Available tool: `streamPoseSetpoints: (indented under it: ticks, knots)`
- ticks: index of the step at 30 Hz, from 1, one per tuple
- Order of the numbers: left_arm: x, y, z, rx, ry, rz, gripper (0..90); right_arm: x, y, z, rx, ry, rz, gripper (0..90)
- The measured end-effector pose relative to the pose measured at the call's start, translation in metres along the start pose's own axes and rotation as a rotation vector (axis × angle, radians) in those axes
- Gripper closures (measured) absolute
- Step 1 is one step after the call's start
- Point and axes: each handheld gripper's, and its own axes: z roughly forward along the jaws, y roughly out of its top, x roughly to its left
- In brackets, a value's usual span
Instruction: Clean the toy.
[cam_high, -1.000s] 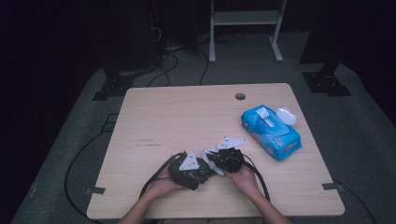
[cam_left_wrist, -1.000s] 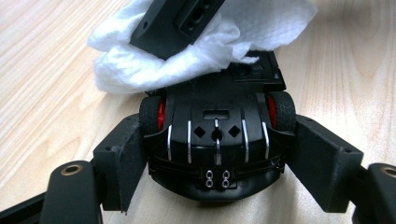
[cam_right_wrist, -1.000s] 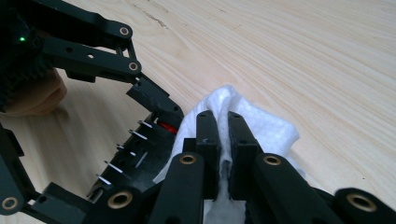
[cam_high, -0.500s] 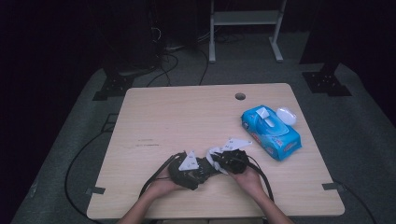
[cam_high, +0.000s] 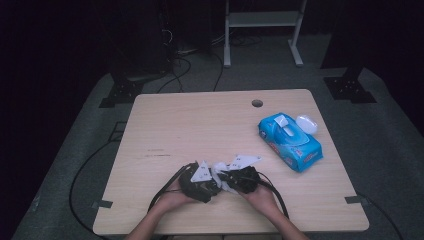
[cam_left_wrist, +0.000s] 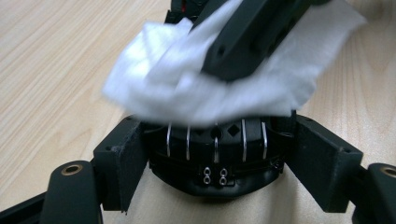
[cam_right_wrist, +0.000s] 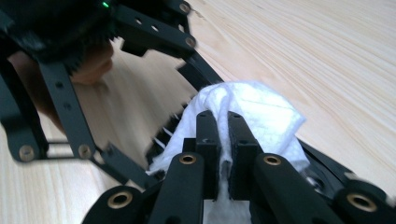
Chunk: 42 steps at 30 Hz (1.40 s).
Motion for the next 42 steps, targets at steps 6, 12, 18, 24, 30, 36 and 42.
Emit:
streamPoseSetpoints:
  ticks: [6, 12, 18, 24, 30, 36, 42]
  knots:
    - [-0.001, -0.001, 0.001, 0.018, 0.005, -0.001, 24.4, 0.014, -0.003, 0.000, -0.001, 0.023, -0.024, 84.7]
    - [0.001, -0.001, -0.002, 0.001, 0.007, -0.009, 24.3, -0.003, -0.003, -0.009, 0.013, -0.054, -0.012, 84.8]
    - [0.002, -0.002, -0.002, 0.005, 0.006, -0.004, 24.3, -0.025, -0.013, -0.018, 0.035, -0.122, 0.063, 84.8]
    - [0.004, -0.005, -0.004, 0.016, 0.010, -0.004, 24.3, -0.003, -0.006, -0.008, 0.016, -0.038, 0.003, 84.7]
    - [0.007, -0.005, -0.008, 0.009, 0.014, -0.010, 24.4, -0.031, -0.016, -0.019, 0.061, -0.173, 0.028, 84.7]
    - [0.007, -0.007, -0.005, 0.026, 0.011, -0.007, 24.3, -0.026, -0.014, -0.018, 0.028, -0.106, 0.058, 84.6]
    - [0.008, -0.007, -0.007, 0.022, 0.013, -0.012, 24.3, -0.017, -0.010, -0.014, 0.042, -0.091, 0.008, 84.6]
